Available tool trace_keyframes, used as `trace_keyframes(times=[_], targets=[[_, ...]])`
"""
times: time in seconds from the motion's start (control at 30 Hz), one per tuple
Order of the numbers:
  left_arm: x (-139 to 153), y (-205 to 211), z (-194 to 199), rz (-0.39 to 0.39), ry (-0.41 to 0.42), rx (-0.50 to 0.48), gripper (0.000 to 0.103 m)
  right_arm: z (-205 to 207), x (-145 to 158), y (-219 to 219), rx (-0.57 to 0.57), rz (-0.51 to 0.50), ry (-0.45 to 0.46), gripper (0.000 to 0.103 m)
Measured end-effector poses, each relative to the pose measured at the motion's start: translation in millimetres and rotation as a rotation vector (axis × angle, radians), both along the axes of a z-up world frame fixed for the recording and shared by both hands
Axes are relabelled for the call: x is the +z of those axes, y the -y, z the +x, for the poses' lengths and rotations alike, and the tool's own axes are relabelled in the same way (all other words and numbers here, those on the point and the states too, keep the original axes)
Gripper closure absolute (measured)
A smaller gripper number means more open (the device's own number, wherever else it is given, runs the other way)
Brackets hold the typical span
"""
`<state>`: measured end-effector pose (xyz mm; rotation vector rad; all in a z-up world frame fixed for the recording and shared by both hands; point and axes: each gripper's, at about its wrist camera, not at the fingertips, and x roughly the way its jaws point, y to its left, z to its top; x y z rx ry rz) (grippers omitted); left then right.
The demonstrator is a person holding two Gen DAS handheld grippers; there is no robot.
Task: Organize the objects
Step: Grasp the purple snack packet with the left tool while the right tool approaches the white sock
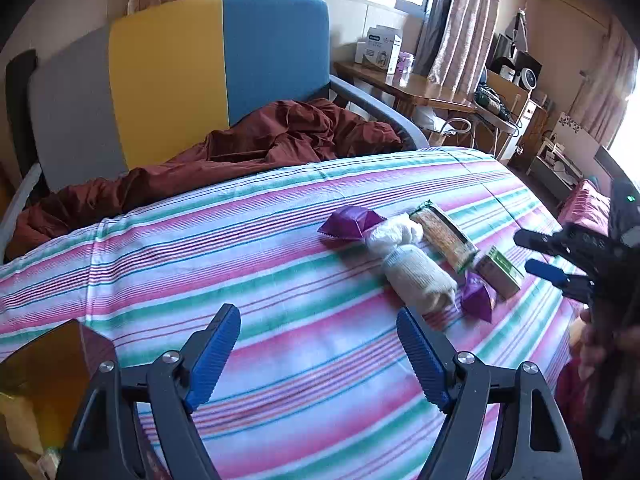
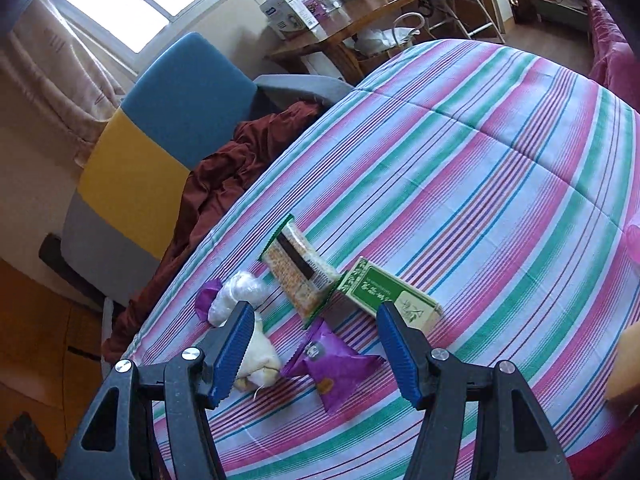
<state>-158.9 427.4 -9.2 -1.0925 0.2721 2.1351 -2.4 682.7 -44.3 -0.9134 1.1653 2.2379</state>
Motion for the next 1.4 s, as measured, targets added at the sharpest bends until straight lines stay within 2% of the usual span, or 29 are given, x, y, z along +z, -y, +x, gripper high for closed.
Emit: trace_keyframes(times=[0.1,0.27,0.4,0.67,0.73,0.83,0.93,1.1,1.3,1.4], targets=[[-11,-23,-29,0.014,0.031,0.014,0.025,-3,1,7,0.042,0.001,-0.004,0.039],[-20,-61,-59,0.019,-0.012,-0.042,0.025,-12,0,15,0.094,0.006,0.016,0.038],[-34,-97,-73,-0.026,-0.038,-0.096,0.025,-17,-1,20,0.122,0.010,0.027,0.038],[-74,-140,-100,-0.042,0.075,-0.164,0.028,-15,-2,17,0.106,0.006,0.038,0.038],[-85,-145,-104,-0.064,0.104,-0.162,0.050,-16,-4,17,0.103,0.004,0.046,0.038],[-85,-139,-96,-0.055,0.096,-0.161,0.052,-16,-6,16,0.102,0.009,0.062,0.038],[-85,-123,-81,-0.081,0.071,-0.162,0.052,-18,-9,16,0.102,0.012,0.075,0.038],[-84,-83,-69,-0.107,0.103,-0.064,0.052,-20,-11,16,0.107,0.023,0.089,0.038],[-85,-38,-35,-0.162,0.107,-0.017,0.052,-22,-14,17,0.117,0.028,0.097,0.038],[-82,-15,-16,-0.155,0.140,0.027,0.052,-27,-13,22,0.151,0.035,0.092,0.038]])
